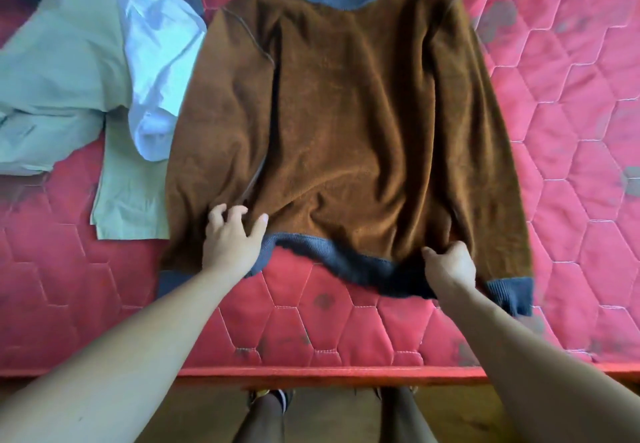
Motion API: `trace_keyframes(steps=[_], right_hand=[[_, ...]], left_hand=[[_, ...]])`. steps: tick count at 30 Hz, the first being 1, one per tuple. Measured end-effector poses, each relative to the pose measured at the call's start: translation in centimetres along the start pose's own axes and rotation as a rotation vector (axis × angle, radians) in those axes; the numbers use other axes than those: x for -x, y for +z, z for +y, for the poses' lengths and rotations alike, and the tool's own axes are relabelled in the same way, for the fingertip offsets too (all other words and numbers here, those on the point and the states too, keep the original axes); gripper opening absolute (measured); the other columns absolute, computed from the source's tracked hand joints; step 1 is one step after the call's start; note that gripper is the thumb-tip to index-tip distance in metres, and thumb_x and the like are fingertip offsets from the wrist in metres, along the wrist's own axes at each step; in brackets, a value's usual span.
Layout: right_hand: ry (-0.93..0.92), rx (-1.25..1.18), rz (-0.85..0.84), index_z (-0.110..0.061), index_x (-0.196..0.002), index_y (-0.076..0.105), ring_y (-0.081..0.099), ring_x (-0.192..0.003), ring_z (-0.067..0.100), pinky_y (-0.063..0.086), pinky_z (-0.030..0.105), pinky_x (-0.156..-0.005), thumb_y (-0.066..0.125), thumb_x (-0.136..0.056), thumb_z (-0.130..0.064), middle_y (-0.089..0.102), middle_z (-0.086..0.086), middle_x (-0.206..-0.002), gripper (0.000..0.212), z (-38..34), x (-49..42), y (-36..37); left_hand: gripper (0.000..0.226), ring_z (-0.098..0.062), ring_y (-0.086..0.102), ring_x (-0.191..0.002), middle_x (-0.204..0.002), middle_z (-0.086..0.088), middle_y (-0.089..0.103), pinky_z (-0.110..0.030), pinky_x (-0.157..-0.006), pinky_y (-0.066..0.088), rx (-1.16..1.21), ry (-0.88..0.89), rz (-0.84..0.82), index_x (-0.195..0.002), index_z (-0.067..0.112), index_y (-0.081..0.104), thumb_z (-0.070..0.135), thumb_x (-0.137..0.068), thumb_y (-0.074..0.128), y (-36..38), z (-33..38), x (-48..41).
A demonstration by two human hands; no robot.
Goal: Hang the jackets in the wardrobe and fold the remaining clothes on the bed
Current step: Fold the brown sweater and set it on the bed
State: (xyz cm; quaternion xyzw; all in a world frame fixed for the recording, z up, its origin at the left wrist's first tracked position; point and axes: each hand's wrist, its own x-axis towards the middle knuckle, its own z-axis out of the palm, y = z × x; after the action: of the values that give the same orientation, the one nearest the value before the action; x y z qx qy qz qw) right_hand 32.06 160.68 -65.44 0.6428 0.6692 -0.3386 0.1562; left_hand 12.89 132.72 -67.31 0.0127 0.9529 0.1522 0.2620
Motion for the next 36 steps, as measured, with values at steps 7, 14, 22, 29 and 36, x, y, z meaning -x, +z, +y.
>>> trace_keyframes(steps=[7, 14, 22, 29, 36], right_hand=[[-0.084, -0.025, 0.033, -0.009, -0.094, 0.054, 0.062, -0.096, 0.042, 0.047, 0.045, -0.083, 0.060, -0.091, -0.013, 0.061, 0.014, -0.087, 0.008, 5.5, -2.4, -3.3], [-0.126, 0.016, 0.001, -0.012, -0.095, 0.052, 0.060, -0.088, 0.033, 0.047, 0.039, -0.079, 0.069, -0.083, -0.008, 0.062, 0.010, -0.088, 0.022, 8.1, -4.9, -3.9], [-0.177, 0.370, -0.194, -0.010, -0.099, 0.037, 0.061, -0.095, 0.046, 0.045, 0.039, -0.076, 0.062, -0.083, 0.001, 0.062, 0.027, -0.099, 0.032, 11.9, -2.5, -5.9], [-0.618, 0.370, 0.248, -0.016, -0.141, 0.039, 0.044, -0.124, 0.046, 0.046, 0.057, -0.095, 0.066, -0.084, -0.027, 0.043, 0.021, -0.136, 0.065, 5.9, -1.3, -4.4], [-0.892, 0.790, 0.115, -0.041, -0.160, 0.001, -0.012, -0.155, 0.034, 0.005, 0.066, -0.120, 0.031, -0.094, -0.075, -0.010, 0.002, -0.170, 0.081, -2.7, -9.1, -0.1]], left_hand=[[0.065, -0.037, 0.054, -0.119, -0.140, -0.015, 0.034, -0.040, -0.106, 0.041, 0.106, -0.151, 0.008, -0.140, 0.023, 0.047, 0.028, -0.084, 0.079, 0.5, -1.0, 0.6], [0.061, -0.015, 0.053, -0.083, -0.126, 0.005, 0.048, -0.028, -0.076, 0.041, 0.438, -0.198, -0.008, -0.133, 0.035, 0.038, 0.012, -0.087, 0.072, 3.4, -1.2, 3.0], [0.066, -0.029, 0.065, -0.081, -0.111, -0.010, 0.064, -0.040, -0.072, 0.051, -0.170, -0.163, -0.367, -0.131, 0.033, 0.024, 0.041, -0.089, 0.073, 1.4, -6.5, 8.4], [0.060, -0.037, 0.043, -0.130, -0.143, -0.014, 0.039, -0.053, -0.100, 0.047, -0.430, 0.378, 0.146, -0.137, 0.024, 0.051, 0.043, -0.084, 0.072, 1.6, -0.7, 6.0], [0.073, -0.027, -0.021, -0.154, -0.167, -0.003, -0.022, -0.066, -0.120, 0.004, -0.561, 0.570, 0.018, -0.156, 0.048, -0.010, 0.075, -0.095, 0.020, 6.2, 6.4, -1.9]])
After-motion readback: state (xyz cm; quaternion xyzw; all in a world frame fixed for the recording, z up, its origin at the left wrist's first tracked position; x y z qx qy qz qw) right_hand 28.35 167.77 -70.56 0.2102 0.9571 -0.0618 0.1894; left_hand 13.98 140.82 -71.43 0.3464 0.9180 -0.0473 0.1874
